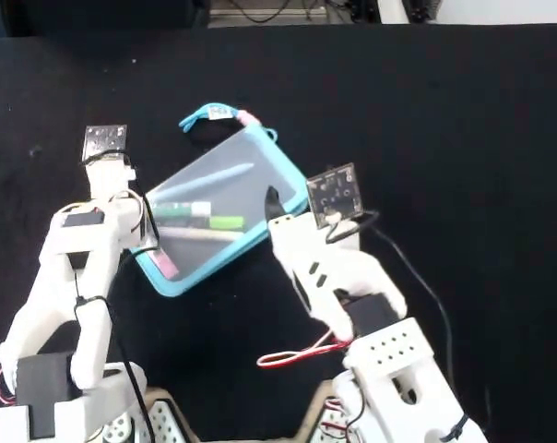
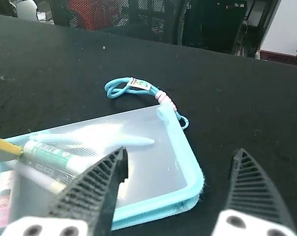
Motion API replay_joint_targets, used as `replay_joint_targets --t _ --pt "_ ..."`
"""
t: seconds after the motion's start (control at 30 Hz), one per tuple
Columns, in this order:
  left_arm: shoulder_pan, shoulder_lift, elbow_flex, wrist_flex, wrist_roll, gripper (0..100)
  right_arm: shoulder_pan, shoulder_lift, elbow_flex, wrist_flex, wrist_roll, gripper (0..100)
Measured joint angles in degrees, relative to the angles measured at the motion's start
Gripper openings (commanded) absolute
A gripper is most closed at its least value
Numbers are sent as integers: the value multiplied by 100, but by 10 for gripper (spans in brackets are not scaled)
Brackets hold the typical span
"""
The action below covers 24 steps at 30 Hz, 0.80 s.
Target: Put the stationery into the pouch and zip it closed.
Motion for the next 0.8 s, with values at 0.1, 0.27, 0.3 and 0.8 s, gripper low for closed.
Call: replay_joint_targets --t 0.1,0.27,0.3,0.8 --pt "-141 -62 -132 404 18 149 0 0 0 0 0 325" --pt "-914 -176 -404 1477 18 152 0 0 0 -26 0 325" --pt "-1073 -176 -404 1547 26 152 0 0 0 -26 0 325" --pt "-1248 185 -422 1108 9 152 0 0 0 -26 0 325"
